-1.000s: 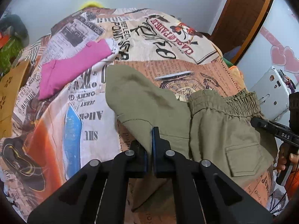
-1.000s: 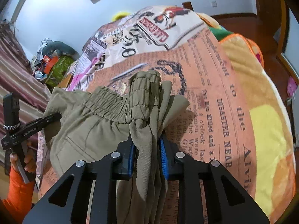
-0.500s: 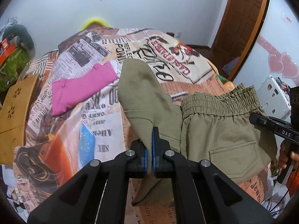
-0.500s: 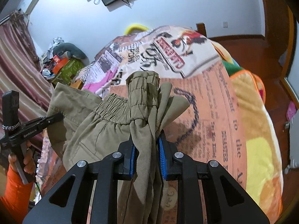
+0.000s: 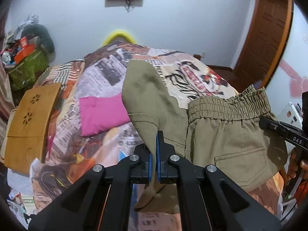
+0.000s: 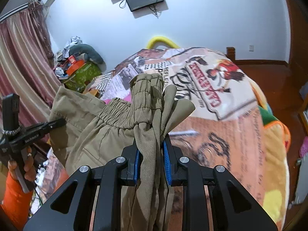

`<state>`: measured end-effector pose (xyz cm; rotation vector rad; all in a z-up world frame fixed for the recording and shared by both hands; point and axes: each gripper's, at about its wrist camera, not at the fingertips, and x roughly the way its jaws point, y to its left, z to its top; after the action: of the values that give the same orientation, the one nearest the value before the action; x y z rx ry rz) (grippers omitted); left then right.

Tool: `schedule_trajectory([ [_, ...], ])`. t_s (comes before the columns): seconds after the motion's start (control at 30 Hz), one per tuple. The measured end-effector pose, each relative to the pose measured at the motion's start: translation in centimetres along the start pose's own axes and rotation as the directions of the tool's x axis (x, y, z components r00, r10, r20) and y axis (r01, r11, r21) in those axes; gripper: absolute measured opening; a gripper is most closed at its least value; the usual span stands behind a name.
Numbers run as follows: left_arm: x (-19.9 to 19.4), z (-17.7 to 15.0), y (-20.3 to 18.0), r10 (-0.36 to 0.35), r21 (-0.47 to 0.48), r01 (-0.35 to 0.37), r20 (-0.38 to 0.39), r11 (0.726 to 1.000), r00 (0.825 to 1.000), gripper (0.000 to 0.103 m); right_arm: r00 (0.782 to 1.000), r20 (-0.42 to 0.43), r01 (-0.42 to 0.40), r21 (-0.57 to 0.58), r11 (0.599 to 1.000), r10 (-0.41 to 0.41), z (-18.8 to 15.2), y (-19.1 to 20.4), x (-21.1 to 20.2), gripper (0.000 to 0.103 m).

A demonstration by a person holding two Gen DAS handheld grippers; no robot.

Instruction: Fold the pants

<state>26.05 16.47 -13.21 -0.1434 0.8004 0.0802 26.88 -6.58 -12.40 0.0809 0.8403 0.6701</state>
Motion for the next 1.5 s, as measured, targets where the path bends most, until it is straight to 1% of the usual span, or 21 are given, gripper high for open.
schedule_trajectory([
  [0.1, 0.8, 0.7, 1.9, 0.036, -0.016, -0.036, 0.004, 0.999, 0.999, 0.003, 1.0, 0.0, -0.013, -0.023, 1.0, 0.013, 1.2, 1.1, 1.7, 0.019],
  [0.2, 1.9, 1.6, 3.9, 0.077, -0.028, -0.076, 0.01, 0.997, 0.997, 0.003, 1.0, -0.007, -0.03, -0.029, 0.999, 0.03, 2.7, 2.4, 4.4, 0.018],
  [0.43, 5.6, 3.6, 9.5, 0.17, -0.064, -0.17, 0.006, 0.983, 0.985, 0.003, 0.998, -0.021, -0.063, -0.06, 0.996, 0.062, 5.8, 5.2, 9.9, 0.018],
  [0.53, 7.2, 4.4, 12.0, 0.184, -0.094, -0.184, -0.004, 0.978, 0.983, 0.003, 0.998, -0.044, -0.058, -0.099, 0.993, 0.054, 7.0, 6.8, 12.6, 0.018],
  [0.7, 10.0, 5.3, 15.7, 0.22, -0.131, -0.219, -0.009, 0.967, 0.975, 0.003, 0.998, -0.05, -0.053, -0.163, 0.985, 0.046, 9.0, 9.3, 16.5, 0.018],
  [0.8, 11.5, 5.6, 17.8, 0.231, -0.16, -0.229, -0.006, 0.96, 0.973, 0.003, 0.997, -0.051, -0.066, -0.162, 0.985, 0.058, 10.2, 10.1, 18.8, 0.018],
  [0.9, 13.7, 5.6, 19.5, 0.229, -0.181, -0.229, -0.024, 0.956, 0.973, 0.003, 0.998, -0.033, -0.067, -0.178, 0.982, 0.062, 10.9, 10.6, 21.0, 0.018],
  [1.07, 17.8, 5.5, 21.4, 0.204, -0.199, -0.218, -0.087, 0.956, 0.975, 0.003, 0.997, -0.073, -0.046, -0.178, 0.983, 0.034, 11.0, 10.3, 25.0, 0.018],
  [1.17, 20.0, 5.1, 22.1, 0.214, -0.198, -0.238, -0.136, 0.951, 0.967, 0.003, 0.994, -0.11, -0.021, -0.168, 0.985, 0.003, 10.3, 9.1, 26.8, 0.018],
  [1.27, 21.4, 4.3, 23.0, 0.218, -0.206, -0.254, -0.18, 0.945, 0.959, 0.005, 0.99, -0.139, -0.024, -0.116, 0.993, 0.008, 9.6, 7.2, 27.5, 0.018],
  [1.33, 21.7, 3.7, 23.8, 0.21, -0.232, -0.255, -0.201, 0.939, 0.957, 0.008, 0.989, -0.148, -0.018, -0.116, 0.993, 0.001, 9.1, 6.5, 27.3, 0.023],
  [1.37, 21.7, 3.4, 24.2, 0.203, -0.25, -0.253, -0.21, 0.935, 0.956, 0.009, 0.988, -0.153, 0.007, -0.128, 0.992, -0.027, 8.9, 6.4, 27.2, 0.024],
  [1.4, 21.7, 3.2, 24.5, 0.203, -0.258, -0.257, -0.216, 0.931, 0.955, 0.011, 0.987, -0.157, 0.022, -0.146, 0.989, -0.045, 8.7, 6.5, 27.0, 0.029],
  [1.47, 21.4, 2.8, 24.7, 0.219, -0.263, -0.276, -0.227, 0.924, 0.949, 0.014, 0.983, -0.166, 0.052, -0.168, 0.984, -0.081, 8.6, 6.6, 26.7, 0.032],
  [1.5, 21.4, 2.6, 24.8, 0.229, -0.259, -0.289, -0.237, 0.921, 0.944, 0.018, 0.98, -0.179, 0.05, -0.176, 0.983, -0.082, 8.6, 6.6, 26.5, 0.034],
])
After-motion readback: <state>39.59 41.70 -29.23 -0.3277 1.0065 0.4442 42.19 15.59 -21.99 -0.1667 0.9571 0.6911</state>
